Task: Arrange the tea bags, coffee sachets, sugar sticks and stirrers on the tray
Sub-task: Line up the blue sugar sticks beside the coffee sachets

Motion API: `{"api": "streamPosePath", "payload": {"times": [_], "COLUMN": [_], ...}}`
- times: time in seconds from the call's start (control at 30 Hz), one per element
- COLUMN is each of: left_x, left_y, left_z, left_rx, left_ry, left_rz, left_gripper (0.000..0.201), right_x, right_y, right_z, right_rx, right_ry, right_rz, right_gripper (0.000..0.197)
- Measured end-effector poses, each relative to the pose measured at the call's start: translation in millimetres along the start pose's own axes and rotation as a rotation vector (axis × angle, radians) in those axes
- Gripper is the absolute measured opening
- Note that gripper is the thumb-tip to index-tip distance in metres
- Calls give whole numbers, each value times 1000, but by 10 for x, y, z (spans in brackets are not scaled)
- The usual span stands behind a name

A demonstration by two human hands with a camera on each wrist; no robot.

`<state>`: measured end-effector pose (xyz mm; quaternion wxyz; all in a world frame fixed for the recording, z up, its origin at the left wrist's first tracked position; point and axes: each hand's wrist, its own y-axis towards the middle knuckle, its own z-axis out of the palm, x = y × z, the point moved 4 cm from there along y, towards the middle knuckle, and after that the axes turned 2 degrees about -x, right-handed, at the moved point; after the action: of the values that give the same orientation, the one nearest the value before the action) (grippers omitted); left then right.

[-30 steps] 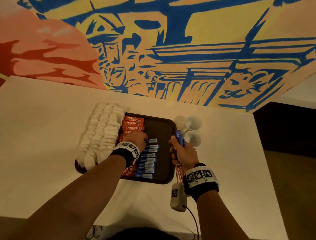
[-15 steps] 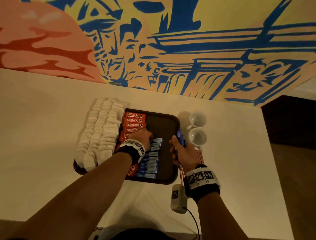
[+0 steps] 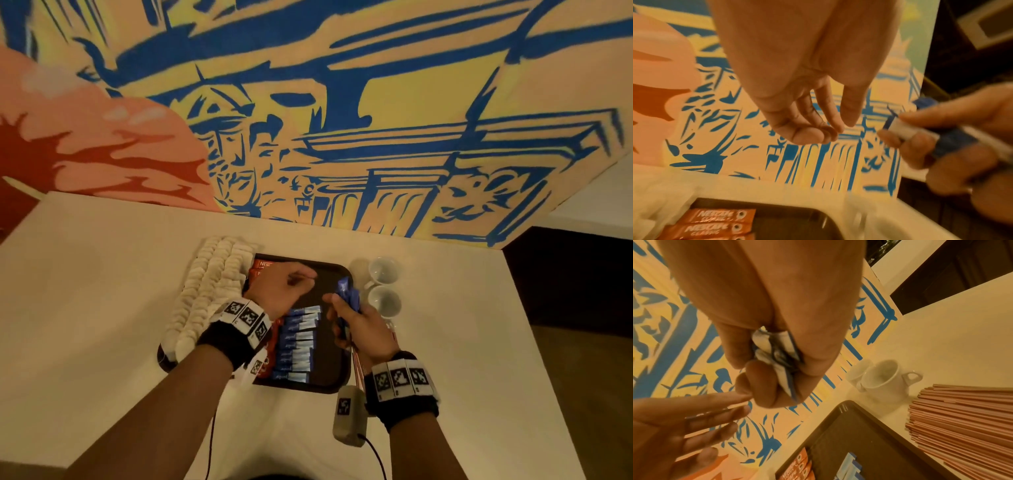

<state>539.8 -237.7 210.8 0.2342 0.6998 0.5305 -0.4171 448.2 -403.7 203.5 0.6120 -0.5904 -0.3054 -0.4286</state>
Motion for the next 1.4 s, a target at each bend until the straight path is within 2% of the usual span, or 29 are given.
{"api": "streamPosePath", "payload": {"times": [0.07, 0.2, 0.3, 0.43, 0.6, 0.77, 0.9, 1.0, 1.1, 1.27, 1.33, 1.4], "left_x": [-145, -439, -602, -747, -838, -910, -908, -887, -871, -795, -762, -769], "left_y": [-124, -365, -496, -625, -746, -799, -835, -883, -920, -928, -923, -919], "left_z": [-75, -162, -209, -236, -283, -304, -385, -451, -472, -467, -476, -471], "left_rx": [-1, 42, 34, 31, 15, 21, -75, -152, -186, -235, -262, -274], "left_ry": [-70, -181, -259, -295, -294, -224, -191, -203, -189, -205, -232, -250], "left_rz": [22, 29, 28, 67, 115, 166, 155, 118, 93, 50, 30, 31], "left_gripper": [15, 15, 17, 14, 13, 10, 9, 7, 8, 9, 9, 9], "right_x": [37, 129, 215, 293, 383, 445, 463, 491, 481, 490, 499, 510], "right_y": [-71, -191, -280, -389, -496, -613, -648, -657, -636, -611, -601, -602], "right_z": [6, 40, 62, 118, 113, 120, 69, 2, -53, -171, -199, -189], "right_rx": [22, 23, 30, 80, 71, 78, 47, -17, -80, -249, -312, -304], "right_ry": [3, -31, -93, -230, -378, -431, -385, -341, -286, -74, -13, 20], "right_rz": [-22, -112, -180, -267, -336, -351, -357, -376, -350, -272, -243, -224], "right_gripper": [26, 40, 30, 31, 34, 32, 48, 39, 42, 35, 38, 43]}}
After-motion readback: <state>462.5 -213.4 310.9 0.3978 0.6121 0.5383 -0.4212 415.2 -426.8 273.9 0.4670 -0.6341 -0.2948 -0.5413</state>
